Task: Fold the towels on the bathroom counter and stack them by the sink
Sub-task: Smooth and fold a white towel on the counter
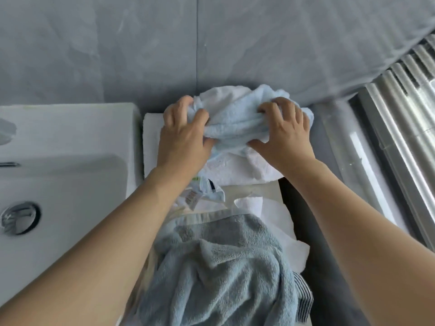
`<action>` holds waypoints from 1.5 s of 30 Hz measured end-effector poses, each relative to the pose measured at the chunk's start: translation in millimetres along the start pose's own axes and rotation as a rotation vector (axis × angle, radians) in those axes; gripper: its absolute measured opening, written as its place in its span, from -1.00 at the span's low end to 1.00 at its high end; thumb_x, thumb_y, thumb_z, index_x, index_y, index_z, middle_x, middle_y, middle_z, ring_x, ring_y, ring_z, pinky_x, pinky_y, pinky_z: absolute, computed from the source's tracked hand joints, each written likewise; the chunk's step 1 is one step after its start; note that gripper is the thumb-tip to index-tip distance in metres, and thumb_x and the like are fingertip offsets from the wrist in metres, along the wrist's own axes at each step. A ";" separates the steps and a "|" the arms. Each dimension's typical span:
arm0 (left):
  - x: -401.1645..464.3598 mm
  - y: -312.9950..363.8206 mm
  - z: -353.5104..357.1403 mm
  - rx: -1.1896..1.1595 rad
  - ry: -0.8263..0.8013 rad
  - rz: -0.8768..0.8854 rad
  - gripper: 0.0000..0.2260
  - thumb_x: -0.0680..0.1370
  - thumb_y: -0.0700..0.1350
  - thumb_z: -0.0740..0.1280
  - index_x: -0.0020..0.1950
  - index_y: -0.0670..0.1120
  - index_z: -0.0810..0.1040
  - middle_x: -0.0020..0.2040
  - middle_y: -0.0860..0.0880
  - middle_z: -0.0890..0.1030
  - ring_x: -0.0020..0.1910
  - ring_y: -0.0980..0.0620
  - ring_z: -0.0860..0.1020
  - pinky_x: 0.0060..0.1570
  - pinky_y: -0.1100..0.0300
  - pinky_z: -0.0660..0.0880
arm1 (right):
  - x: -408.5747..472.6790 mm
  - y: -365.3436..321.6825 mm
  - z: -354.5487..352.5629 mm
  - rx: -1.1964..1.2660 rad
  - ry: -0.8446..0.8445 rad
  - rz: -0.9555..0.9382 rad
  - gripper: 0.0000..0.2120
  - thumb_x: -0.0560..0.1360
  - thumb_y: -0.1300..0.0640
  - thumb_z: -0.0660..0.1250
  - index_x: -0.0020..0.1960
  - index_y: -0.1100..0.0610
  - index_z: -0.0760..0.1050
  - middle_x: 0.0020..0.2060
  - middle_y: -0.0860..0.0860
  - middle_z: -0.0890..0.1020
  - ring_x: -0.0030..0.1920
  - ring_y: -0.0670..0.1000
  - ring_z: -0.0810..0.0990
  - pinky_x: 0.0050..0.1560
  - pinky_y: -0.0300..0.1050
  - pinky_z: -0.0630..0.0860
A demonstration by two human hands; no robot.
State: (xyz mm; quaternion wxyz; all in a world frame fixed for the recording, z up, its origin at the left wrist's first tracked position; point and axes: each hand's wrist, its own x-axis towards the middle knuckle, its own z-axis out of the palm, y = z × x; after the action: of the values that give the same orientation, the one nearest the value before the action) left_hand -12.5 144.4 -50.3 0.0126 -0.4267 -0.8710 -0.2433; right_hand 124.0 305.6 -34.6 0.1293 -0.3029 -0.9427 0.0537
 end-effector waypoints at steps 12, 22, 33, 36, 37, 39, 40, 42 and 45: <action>-84.2 44.7 -102.4 -1.005 0.204 -0.110 -0.70 0.45 -0.31 0.30 -0.32 0.00 0.27 -0.40 0.12 0.29 -0.39 0.17 0.21 -0.44 0.27 0.21 | -59.2 -36.6 -89.8 0.596 0.086 -0.216 -0.74 0.35 0.11 0.44 -0.17 0.15 0.36 -0.37 -0.18 0.38 -0.36 -0.16 0.34 -0.29 -0.35 0.24; -171.6 53.3 -122.3 -1.042 0.183 -0.239 -0.77 0.29 -0.13 0.26 -0.15 0.13 0.59 -0.25 0.16 0.53 -0.25 0.06 0.43 -0.25 0.10 0.37 | -154.0 -56.3 -104.9 0.963 -0.739 0.151 -0.54 0.21 -0.31 0.44 -0.06 0.00 0.63 -0.14 -0.03 0.70 -0.05 0.02 0.66 0.14 0.12 0.55; -254.9 5.7 -22.2 0.082 -0.428 -0.232 -0.75 0.49 -0.13 0.24 0.15 -0.04 0.55 0.16 -0.15 0.50 0.14 -0.22 0.46 0.07 0.02 0.41 | -244.7 -53.4 -34.8 0.484 -0.478 0.083 -0.85 0.45 -0.11 0.36 -0.09 -0.05 0.51 -0.23 -0.15 0.57 -0.21 -0.15 0.50 -0.17 -0.15 0.42; -229.2 17.3 -41.6 0.003 -0.261 -0.206 -0.74 0.44 -0.06 0.27 0.12 -0.04 0.49 0.18 -0.06 0.40 0.17 -0.15 0.36 0.12 0.07 0.27 | -229.3 -45.3 -45.8 0.455 -0.151 0.143 -0.80 0.52 0.06 0.31 0.14 0.02 0.49 0.01 -0.07 0.54 -0.05 -0.07 0.51 -0.03 -0.15 0.41; -216.3 22.5 -48.6 -0.051 -0.215 -0.211 -0.70 0.43 -0.01 0.25 0.14 -0.04 0.46 0.20 -0.06 0.37 0.18 -0.14 0.34 0.14 0.08 0.25 | -220.1 -40.5 -47.5 0.427 -0.107 0.170 -0.72 0.53 0.10 0.30 0.24 0.03 0.45 0.13 -0.02 0.51 0.06 -0.03 0.49 0.06 -0.18 0.36; -184.8 36.4 -55.7 -0.116 -0.144 -0.159 -0.61 0.42 0.07 0.20 0.20 -0.06 0.42 0.25 -0.08 0.34 0.23 -0.15 0.31 0.21 0.02 0.30 | -199.1 -28.7 -45.2 0.360 -0.155 0.227 -0.51 0.51 0.16 0.29 0.42 0.05 0.30 0.33 0.06 0.38 0.31 0.09 0.36 0.28 -0.09 0.27; -166.8 44.4 -54.0 -0.118 -0.122 -0.113 -0.58 0.44 0.08 0.22 0.24 -0.07 0.41 0.29 -0.09 0.33 0.27 -0.16 0.31 0.23 -0.01 0.32 | -188.7 -22.7 -41.4 0.348 -0.217 0.271 -0.41 0.49 0.17 0.29 0.48 0.03 0.21 0.41 0.07 0.31 0.39 0.13 0.28 0.35 -0.02 0.23; -132.3 59.3 -43.1 -0.099 -0.183 -0.063 -0.50 0.49 0.06 0.28 0.39 -0.05 0.31 0.42 -0.10 0.24 0.38 -0.18 0.25 0.27 -0.05 0.31 | -171.0 -10.2 -27.8 0.343 -0.348 0.363 -0.29 0.47 0.14 0.29 0.55 0.01 0.07 0.48 0.06 0.22 0.47 0.16 0.18 0.43 0.08 0.19; -98.2 70.3 -19.2 0.050 -0.511 -0.097 -0.35 0.50 0.21 0.27 0.50 -0.03 0.20 0.49 -0.14 0.25 0.42 -0.20 0.27 0.27 -0.07 0.30 | -157.8 7.2 -4.7 0.226 -0.492 0.411 -0.26 0.42 0.08 0.37 0.52 -0.02 0.12 0.44 0.06 0.27 0.44 0.18 0.23 0.40 0.15 0.25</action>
State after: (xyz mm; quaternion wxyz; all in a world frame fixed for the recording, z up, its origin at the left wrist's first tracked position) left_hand 99.0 100.0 -26.9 -0.2091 -0.4315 -0.8711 -0.1064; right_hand 252.9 219.2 -64.6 -0.0829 -0.4482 -0.8529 0.2546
